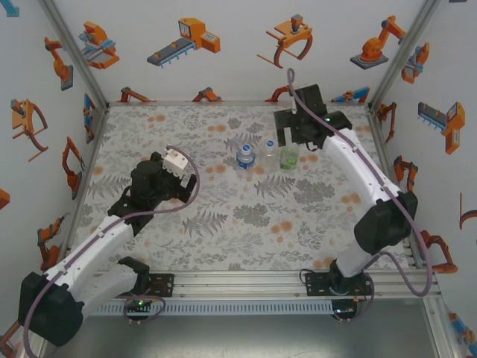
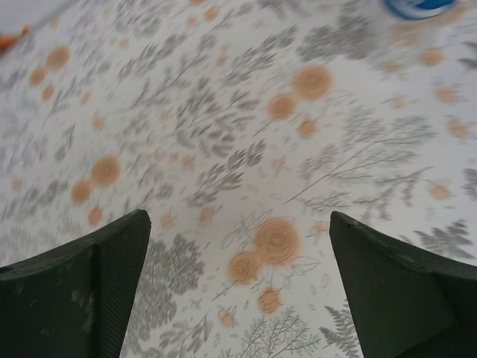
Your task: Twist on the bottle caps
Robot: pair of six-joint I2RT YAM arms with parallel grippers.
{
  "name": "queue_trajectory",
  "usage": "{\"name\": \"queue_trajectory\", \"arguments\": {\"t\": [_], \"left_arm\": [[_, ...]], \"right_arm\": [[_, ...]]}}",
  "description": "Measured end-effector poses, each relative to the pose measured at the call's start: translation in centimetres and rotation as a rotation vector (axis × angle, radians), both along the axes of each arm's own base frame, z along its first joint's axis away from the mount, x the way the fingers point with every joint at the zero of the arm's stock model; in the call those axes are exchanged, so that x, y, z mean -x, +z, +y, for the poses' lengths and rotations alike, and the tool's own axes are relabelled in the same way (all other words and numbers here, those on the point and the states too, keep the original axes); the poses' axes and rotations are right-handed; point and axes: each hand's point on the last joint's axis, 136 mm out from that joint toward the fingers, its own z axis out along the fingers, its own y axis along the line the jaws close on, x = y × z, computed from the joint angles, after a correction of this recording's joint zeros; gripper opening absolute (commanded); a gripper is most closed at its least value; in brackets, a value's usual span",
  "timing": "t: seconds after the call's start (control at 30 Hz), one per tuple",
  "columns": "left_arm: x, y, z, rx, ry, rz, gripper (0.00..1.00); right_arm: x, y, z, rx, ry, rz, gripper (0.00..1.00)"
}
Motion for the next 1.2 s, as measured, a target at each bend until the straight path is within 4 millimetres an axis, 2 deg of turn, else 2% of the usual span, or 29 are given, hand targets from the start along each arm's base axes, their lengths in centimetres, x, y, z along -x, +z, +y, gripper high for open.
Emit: {"name": "queue_trajectory", "arguments": {"t": [0.13, 0.2, 0.27, 0.37, 0.47, 0.6, 0.7, 0.83, 0.93, 1.07, 1.2], "left_arm": [[-1.1, -2.3, 3.3, 0.002, 0.153, 0.006, 0.97], [-1.6, -3.7, 4.8, 0.005, 0.216, 0.012, 0.97], [-1.9, -5.2, 6.0, 0.007, 0.266, 0.03, 0.97], [-2.1, -7.3, 7.5, 0.006, 0.317, 0.051, 0.97], [-2.2, -9.1, 8.9, 0.013, 0.359, 0.051, 0.97], [-2.5, -10.6, 11.2, 0.037, 0.414, 0.053, 0.97], [-3.5, -10.0, 12.1, 0.083, 0.426, 0.014, 0.97], [-4.6, -9.9, 12.8, 0.143, 0.438, 0.007, 0.97], [-5.4, -9.5, 12.6, 0.197, 0.412, -0.016, 0.97], [-6.0, -10.8, 11.9, 0.224, 0.381, 0.002, 0.97], [-6.3, -12.4, 11.6, 0.231, 0.373, 0.041, 0.97]], "right_arm": [[1.3, -3.2, -6.0, 0.018, -0.132, 0.004, 0.99], [2.2, -5.4, -8.5, 0.029, -0.189, 0.0, 0.99], [3.1, -7.8, -10.1, 0.042, -0.225, -0.007, 0.99], [4.5, -12.3, -11.6, 0.073, -0.243, 0.005, 0.99], [5.3, -15.7, -12.4, 0.093, -0.243, -0.004, 0.99], [5.5, -18.5, -13.4, 0.09, -0.254, -0.061, 0.99], [5.1, -19.3, -13.9, 0.088, -0.266, -0.096, 0.99], [3.7, -17.8, -13.8, 0.07, -0.249, -0.216, 0.99], [3.1, -17.0, -14.3, 0.04, -0.256, -0.288, 0.99], [3.4, -17.2, -15.3, -0.002, -0.26, -0.326, 0.99], [3.7, -18.2, -15.3, -0.043, -0.238, -0.345, 0.99]]}}
